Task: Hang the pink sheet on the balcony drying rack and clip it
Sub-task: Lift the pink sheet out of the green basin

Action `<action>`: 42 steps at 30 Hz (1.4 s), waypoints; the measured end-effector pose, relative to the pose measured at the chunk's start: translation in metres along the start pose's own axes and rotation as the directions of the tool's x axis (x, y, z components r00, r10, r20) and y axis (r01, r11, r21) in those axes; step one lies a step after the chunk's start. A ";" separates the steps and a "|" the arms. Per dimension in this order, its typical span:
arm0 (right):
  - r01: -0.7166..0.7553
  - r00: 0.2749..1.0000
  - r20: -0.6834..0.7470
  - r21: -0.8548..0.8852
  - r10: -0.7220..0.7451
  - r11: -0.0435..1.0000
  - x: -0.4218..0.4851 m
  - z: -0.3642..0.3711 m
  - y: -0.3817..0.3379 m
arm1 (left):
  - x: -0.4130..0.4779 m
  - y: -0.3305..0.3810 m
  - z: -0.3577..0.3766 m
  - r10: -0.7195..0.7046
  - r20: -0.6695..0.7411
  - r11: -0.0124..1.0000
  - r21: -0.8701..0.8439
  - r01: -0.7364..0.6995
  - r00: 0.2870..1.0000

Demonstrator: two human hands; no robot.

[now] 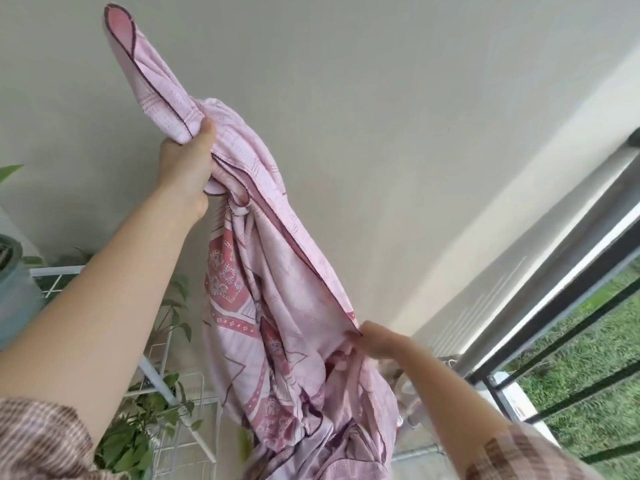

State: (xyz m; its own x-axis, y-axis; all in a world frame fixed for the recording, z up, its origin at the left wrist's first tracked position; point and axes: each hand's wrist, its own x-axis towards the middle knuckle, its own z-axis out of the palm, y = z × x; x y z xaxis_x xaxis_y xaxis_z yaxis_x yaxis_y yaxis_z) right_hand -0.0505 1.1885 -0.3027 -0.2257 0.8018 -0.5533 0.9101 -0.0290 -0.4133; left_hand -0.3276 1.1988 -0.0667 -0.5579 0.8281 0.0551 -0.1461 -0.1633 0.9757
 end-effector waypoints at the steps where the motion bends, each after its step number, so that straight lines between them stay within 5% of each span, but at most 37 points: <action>1: -0.018 0.996 0.082 -0.040 0.022 0.999 -0.009 -0.026 0.005 | 0.005 -0.003 -0.005 -0.014 -0.022 0.999 0.028 0.014 1.000; 3: -0.023 0.998 0.065 -0.022 0.025 0.999 -0.029 -0.079 0.006 | 0.009 -0.013 -0.010 -0.049 -0.030 0.991 0.124 0.053 0.998; 6: 0.213 0.957 -0.263 0.338 -0.126 0.917 -0.068 -0.146 -0.030 | 0.000 -0.036 -0.005 -0.095 0.038 0.942 0.326 0.077 0.995; 8: 0.440 0.874 -0.418 0.471 -0.246 0.765 -0.100 -0.173 -0.071 | -0.014 -0.049 0.003 -0.133 0.279 0.931 0.364 0.023 0.951; 10: 0.597 0.789 -0.507 0.500 -0.347 0.627 -0.117 -0.181 -0.105 | -0.033 -0.056 0.014 -0.206 0.624 0.906 0.413 -0.094 0.754; 11: 0.639 0.759 -0.529 0.493 -0.380 0.591 -0.119 -0.179 -0.118 | -0.043 -0.058 0.022 -0.241 0.732 0.885 0.435 -0.165 0.637; 12: 0.658 0.744 -0.530 0.478 -0.407 0.581 -0.121 -0.176 -0.128 | -0.050 -0.063 0.031 -0.247 0.766 0.856 0.459 -0.236 0.593; 15: 0.679 0.731 -0.476 0.438 -0.488 0.589 -0.115 -0.151 -0.138 | -0.055 -0.075 0.053 -0.098 0.560 0.780 0.557 -0.285 0.823; 18: 0.719 0.616 -0.723 0.354 -0.312 0.599 -0.110 -0.116 -0.122 | -0.044 -0.083 0.055 -0.076 0.364 0.750 0.634 -0.187 0.928; 19: 0.713 0.593 -0.769 0.365 -0.237 0.599 -0.108 -0.099 -0.112 | -0.040 -0.083 0.054 -0.075 0.331 0.755 0.635 -0.164 0.941; 21: 0.681 0.660 -0.709 0.423 -0.249 0.598 -0.106 -0.056 -0.094 | -0.035 -0.077 0.055 -0.063 0.263 0.804 0.585 -0.107 0.963; 23: 0.551 0.822 -0.446 0.463 -0.355 0.695 -0.100 -0.009 -0.081 | -0.030 -0.071 0.060 -0.057 0.212 0.868 0.494 -0.057 0.976; 26: 0.364 0.931 -0.124 0.393 -0.343 0.844 -0.075 0.042 -0.060 | -0.024 -0.059 0.064 -0.058 0.155 0.911 0.412 -0.011 0.986; 31: 0.140 0.916 -0.401 0.237 -0.034 0.961 -0.024 0.038 -0.020 | -0.024 -0.045 0.055 -0.033 0.206 0.916 0.398 -0.053 0.978; 34: 0.061 0.925 -0.379 0.081 -0.026 0.995 -0.005 0.042 -0.018 | -0.028 -0.042 0.053 -0.026 0.240 0.934 0.353 -0.062 0.970; 39: -0.068 0.936 -0.334 0.145 0.113 0.987 0.006 0.059 -0.037 | -0.033 -0.033 0.049 0.004 0.251 0.947 0.310 -0.085 0.968; 42: -0.004 0.973 -0.232 -0.025 -0.002 1.000 -0.009 0.039 -0.041 | -0.024 -0.030 0.033 0.029 0.223 0.917 0.383 -0.115 0.974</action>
State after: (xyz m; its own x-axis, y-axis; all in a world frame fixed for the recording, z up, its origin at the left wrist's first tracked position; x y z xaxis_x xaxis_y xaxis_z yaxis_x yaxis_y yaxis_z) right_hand -0.0993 1.1588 -0.3089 -0.1410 0.9184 -0.3698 0.9194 -0.0171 -0.3930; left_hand -0.2826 1.2019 -0.0904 -0.3656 0.9217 0.1296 0.2430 -0.0399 0.9692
